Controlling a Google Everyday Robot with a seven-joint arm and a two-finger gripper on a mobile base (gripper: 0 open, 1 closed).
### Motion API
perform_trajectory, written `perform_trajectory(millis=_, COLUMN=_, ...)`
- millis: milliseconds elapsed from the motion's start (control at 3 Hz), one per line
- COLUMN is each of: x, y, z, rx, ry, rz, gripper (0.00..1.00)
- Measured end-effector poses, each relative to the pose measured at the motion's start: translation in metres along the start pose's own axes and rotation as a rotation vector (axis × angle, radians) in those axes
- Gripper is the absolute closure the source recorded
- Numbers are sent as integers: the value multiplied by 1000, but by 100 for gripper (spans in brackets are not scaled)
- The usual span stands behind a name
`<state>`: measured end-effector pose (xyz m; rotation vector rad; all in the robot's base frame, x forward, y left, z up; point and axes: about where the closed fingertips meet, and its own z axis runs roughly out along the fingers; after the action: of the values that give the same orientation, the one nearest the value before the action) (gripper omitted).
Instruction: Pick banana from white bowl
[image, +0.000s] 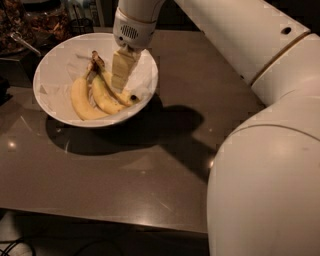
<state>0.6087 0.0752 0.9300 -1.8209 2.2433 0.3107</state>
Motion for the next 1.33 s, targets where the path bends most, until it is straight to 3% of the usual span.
perform_trajectory(millis=333, x=8, y=-2, z=3, rx=1, ry=-3, rz=74, gripper=53)
perform_trajectory(millis=667, x=15, y=-4, z=4, rx=39, ry=26, rz=163, gripper=68)
perform_trajectory(millis=1333, x=11, y=-7, z=-3, rx=176, ry=138, rz=241, gripper=65)
